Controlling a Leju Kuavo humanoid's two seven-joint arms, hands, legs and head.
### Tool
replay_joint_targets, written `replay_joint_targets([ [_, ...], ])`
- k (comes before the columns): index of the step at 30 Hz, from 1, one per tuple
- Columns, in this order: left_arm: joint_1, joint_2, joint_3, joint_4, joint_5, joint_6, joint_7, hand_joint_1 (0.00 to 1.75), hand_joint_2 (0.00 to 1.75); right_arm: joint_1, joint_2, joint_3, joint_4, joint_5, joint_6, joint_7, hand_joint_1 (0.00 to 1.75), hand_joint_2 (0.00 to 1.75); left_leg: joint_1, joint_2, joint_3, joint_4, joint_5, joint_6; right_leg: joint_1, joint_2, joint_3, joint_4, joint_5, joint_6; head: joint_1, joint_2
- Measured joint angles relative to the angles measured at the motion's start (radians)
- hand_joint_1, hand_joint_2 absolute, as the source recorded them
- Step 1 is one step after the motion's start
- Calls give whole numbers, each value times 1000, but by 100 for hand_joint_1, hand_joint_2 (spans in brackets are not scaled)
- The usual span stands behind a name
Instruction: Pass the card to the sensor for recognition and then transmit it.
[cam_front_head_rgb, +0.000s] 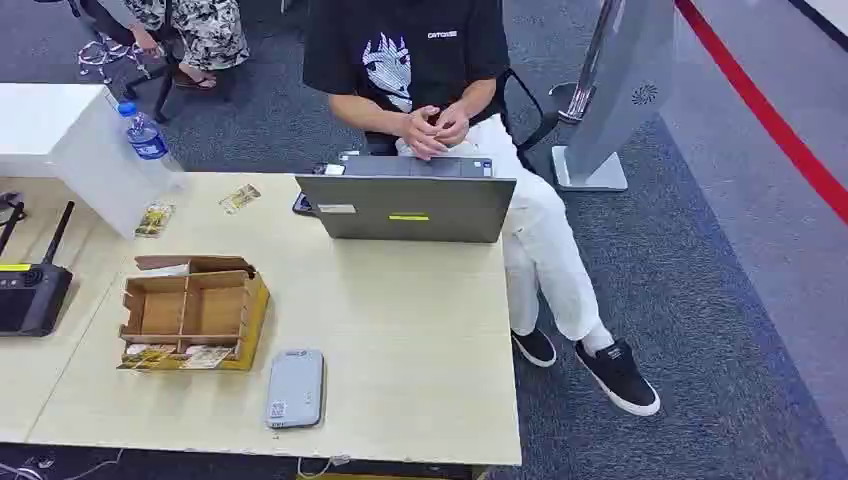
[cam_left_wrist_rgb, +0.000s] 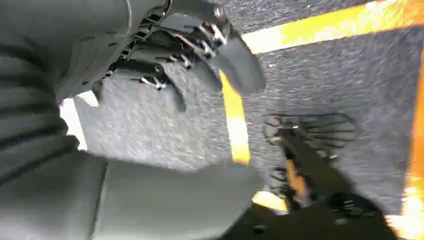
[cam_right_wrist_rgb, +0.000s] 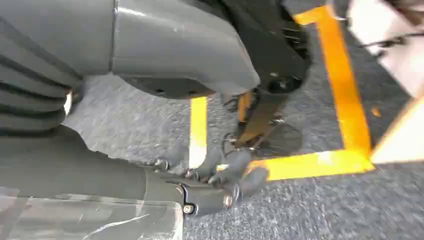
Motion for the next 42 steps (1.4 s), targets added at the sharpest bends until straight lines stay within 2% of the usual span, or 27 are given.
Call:
replay_joint_targets([
  [5,-18,5,144,-2,46,-19,-13,0,175,6,0,-44,-16,-88,-1,-11,0,175,0,0,0,0,0,-1,0,0,0,0,0,0,0,0],
  [6,-22,6,175,-5,56,-25,-15,0,175,5,0,-56,-16,-97,0,-13,0,0,0,0,0,0,0,-1,0,0,0,0,0,0,0,0],
  [13,-47,6,370,-31,128,-68,-19,0,175,-6,1,-148,-13,-113,24,-32,0,0,0,0,1,0,1,-1,0,0,1,0,0,0,0,0],
  [14,-53,6,403,-44,143,-75,-19,0,175,-10,1,-164,-12,-110,29,-34,0,175,0,0,1,0,1,-1,0,0,1,0,0,0,0,0],
  [18,-68,1,501,-97,188,-90,-18,0,175,-23,6,-219,-2,-92,37,-45,0,175,0,0,1,0,1,-1,0,0,1,0,1,0,0,0],
  [22,-87,-10,619,-189,245,-95,-5,0,175,-39,13,-284,17,-54,42,-47,0,175,0,0,1,0,1,-1,0,0,1,1,1,-1,0,0],
  [29,-106,-46,765,-376,337,-82,19,0,175,-58,24,-370,40,16,44,-42,0,175,0,0,1,0,2,-1,0,0,1,1,1,-1,0,0],
  [32,-108,-51,785,-411,358,-74,20,0,175,-57,27,-383,40,33,44,-34,0,175,0,0,2,0,2,-1,0,0,1,1,1,-1,-2,0],
  [38,-109,-84,835,-572,404,-49,15,0,175,-57,63,-465,12,104,50,-3,0,175,1,0,1,0,2,-1,1,0,1,1,1,-1,0,0],
  [42,-106,-103,846,-675,415,-32,-13,0,175,-56,91,-517,-22,162,58,23,0,175,1,0,1,0,2,-2,1,0,1,1,1,-1,0,0],
])
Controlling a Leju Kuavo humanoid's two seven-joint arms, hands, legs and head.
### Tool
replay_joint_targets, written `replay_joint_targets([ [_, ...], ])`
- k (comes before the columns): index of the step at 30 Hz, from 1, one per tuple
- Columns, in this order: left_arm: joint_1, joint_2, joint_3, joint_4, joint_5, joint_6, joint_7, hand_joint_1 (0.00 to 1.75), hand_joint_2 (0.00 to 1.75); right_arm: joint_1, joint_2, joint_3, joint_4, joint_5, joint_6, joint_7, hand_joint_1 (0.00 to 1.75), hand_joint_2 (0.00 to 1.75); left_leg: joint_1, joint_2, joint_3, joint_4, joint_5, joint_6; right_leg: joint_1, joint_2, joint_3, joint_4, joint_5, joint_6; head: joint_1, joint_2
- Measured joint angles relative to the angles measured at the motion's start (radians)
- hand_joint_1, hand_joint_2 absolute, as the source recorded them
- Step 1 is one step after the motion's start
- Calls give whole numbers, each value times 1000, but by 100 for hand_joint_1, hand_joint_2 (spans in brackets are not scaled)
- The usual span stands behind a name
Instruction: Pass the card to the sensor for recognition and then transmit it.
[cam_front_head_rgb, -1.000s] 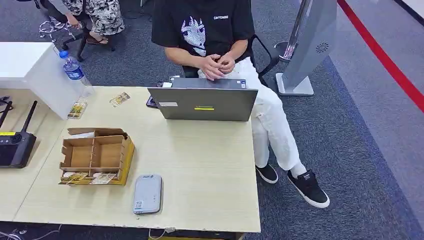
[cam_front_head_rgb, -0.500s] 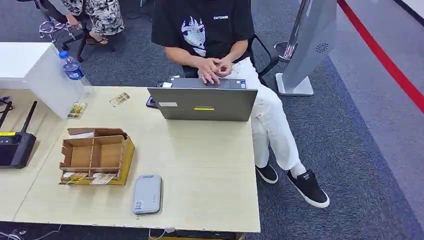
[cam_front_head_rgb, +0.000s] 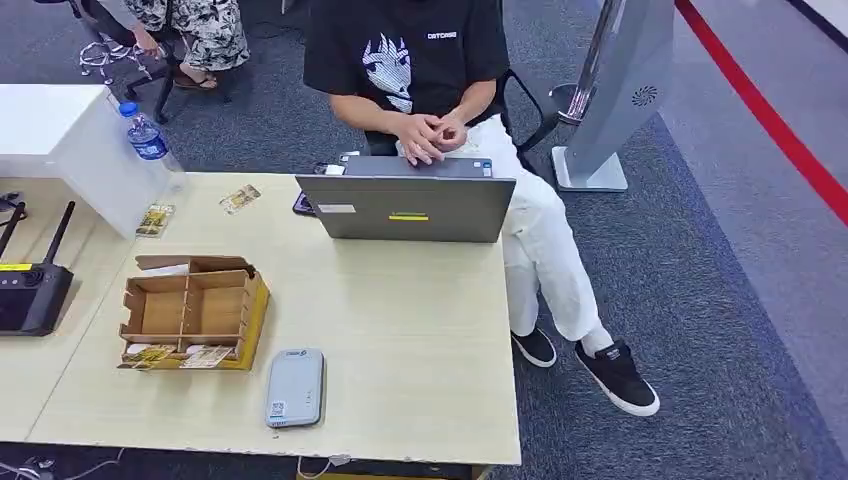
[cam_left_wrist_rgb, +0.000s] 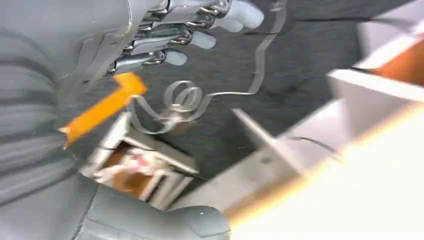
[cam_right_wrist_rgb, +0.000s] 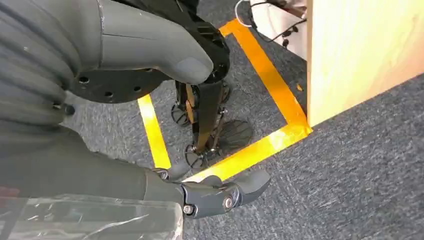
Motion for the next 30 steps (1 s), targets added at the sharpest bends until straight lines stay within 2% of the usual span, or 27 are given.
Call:
replay_joint_targets([
  [6,16,-22,-1,-170,-34,30,-74,0,175,2,41,-75,-49,75,16,30,0,175,0,0,1,0,0,0,0,0,0,0,0,0,0,0],
  [11,34,-5,-42,-283,-123,73,-134,0,175,1,68,-128,-82,123,33,47,0,175,0,0,1,0,0,0,0,0,0,0,0,0,-1,0],
  [17,34,61,-131,-368,-266,124,-158,0,175,0,89,-189,-108,179,59,61,0,175,0,0,1,0,1,-1,0,1,0,0,0,0,-2,0],
  [30,-23,239,-389,-474,-586,199,-148,0,175,-17,130,-339,-145,308,126,79,0,175,0,1,1,0,2,-1,0,2,0,0,1,0,0,0],
])
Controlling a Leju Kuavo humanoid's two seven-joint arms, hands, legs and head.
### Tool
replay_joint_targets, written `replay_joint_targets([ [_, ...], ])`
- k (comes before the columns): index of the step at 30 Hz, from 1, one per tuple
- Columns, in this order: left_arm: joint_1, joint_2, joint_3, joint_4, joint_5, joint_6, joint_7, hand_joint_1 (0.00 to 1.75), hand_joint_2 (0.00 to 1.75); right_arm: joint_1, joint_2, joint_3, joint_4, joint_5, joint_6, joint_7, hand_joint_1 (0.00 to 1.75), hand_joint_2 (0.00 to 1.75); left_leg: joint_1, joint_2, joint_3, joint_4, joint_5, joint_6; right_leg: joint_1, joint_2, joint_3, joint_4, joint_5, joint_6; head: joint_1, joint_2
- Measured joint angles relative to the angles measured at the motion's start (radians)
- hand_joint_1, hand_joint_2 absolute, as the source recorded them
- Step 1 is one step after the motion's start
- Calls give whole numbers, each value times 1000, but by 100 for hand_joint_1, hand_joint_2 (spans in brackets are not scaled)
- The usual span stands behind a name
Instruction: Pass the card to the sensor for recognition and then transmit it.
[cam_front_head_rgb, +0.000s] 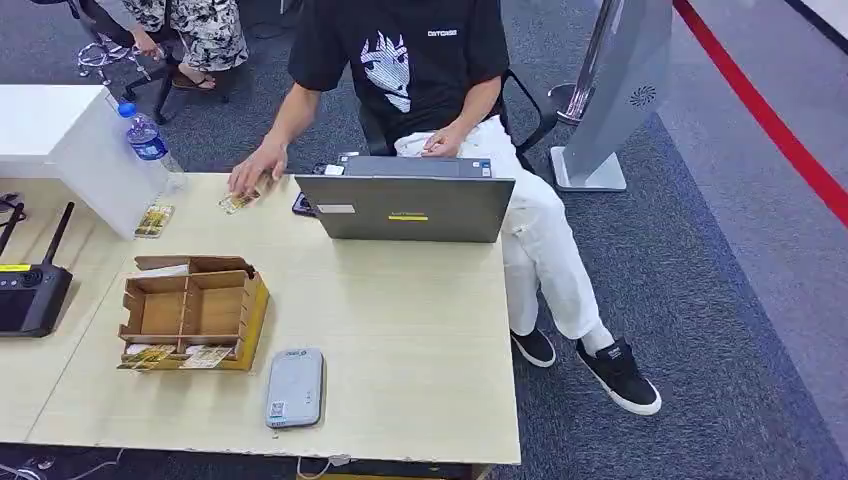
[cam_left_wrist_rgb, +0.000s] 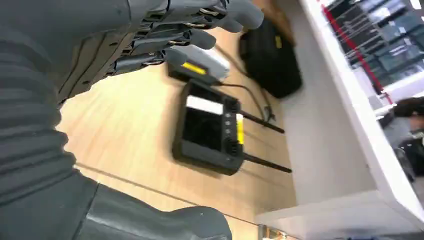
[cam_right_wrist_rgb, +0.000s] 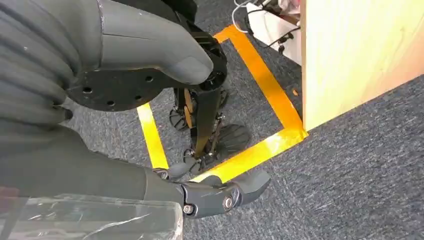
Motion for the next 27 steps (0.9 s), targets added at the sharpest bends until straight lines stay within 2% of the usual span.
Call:
replay_joint_targets([
  [19,-87,264,-375,-111,-466,145,38,0,175,-35,48,-227,-31,195,92,13,0,175,0,0,0,0,1,-1,0,1,-1,0,1,-1,0,0],
  [27,-92,365,-505,-156,-679,235,65,0,175,-63,74,-327,-50,280,113,-43,0,175,0,0,-1,0,1,-1,0,0,0,0,1,-1,0,0],
])
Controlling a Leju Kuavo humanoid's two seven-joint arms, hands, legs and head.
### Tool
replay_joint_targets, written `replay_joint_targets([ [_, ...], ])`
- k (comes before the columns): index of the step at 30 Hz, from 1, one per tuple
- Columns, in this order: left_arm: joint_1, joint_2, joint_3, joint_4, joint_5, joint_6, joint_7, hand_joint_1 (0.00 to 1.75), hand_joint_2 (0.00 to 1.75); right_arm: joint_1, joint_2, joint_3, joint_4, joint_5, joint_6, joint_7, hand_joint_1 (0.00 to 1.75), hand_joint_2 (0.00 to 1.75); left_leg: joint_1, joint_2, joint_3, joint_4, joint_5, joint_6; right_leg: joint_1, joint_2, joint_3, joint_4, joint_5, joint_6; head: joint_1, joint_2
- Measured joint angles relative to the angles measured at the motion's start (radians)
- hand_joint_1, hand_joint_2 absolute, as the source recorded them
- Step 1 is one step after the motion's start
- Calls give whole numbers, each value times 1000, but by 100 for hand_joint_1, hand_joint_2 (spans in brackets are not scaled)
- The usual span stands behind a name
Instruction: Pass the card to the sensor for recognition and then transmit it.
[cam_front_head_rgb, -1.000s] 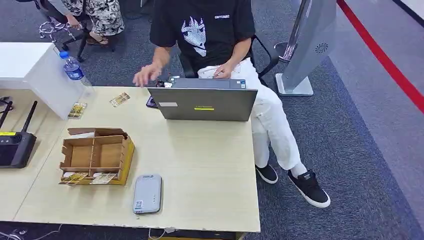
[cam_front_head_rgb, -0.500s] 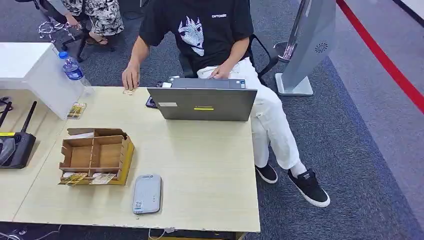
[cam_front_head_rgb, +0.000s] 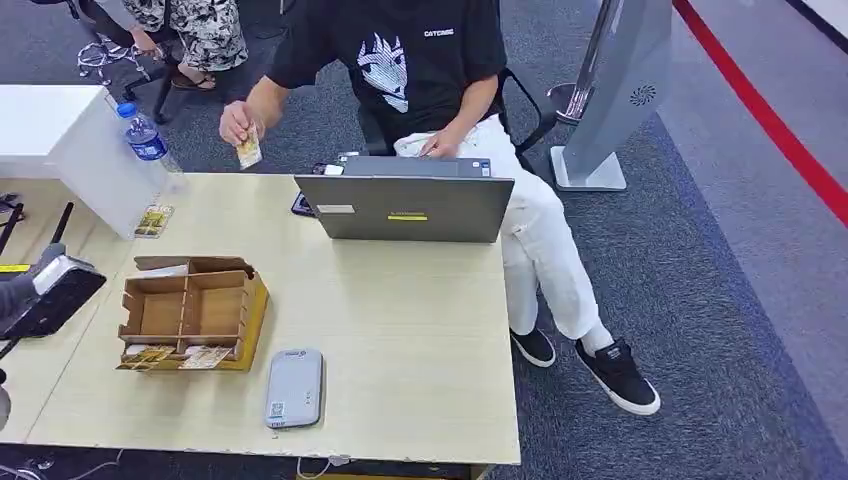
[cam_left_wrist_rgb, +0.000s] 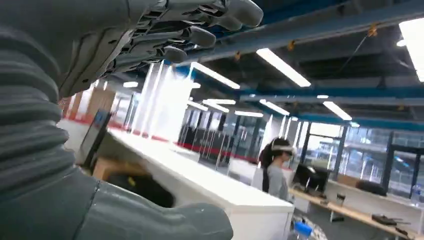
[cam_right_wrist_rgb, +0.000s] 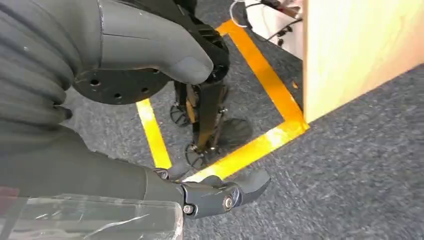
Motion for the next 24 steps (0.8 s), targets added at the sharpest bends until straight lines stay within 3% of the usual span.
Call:
replay_joint_targets([
  [11,18,122,-127,-69,-272,112,20,0,175,-32,19,-113,-11,100,45,-59,0,175,0,0,0,0,0,0,0,0,-1,0,0,0,0,0],
  [15,0,192,-257,-81,-487,233,24,0,175,-48,18,-191,19,232,148,-88,0,175,0,0,0,0,0,0,0,0,0,0,0,0,1,0],
  [24,-3,238,-328,-87,-498,244,29,0,175,-66,21,-269,26,227,155,-84,0,175,0,1,0,0,1,0,0,0,-1,0,1,-1,0,0],
])
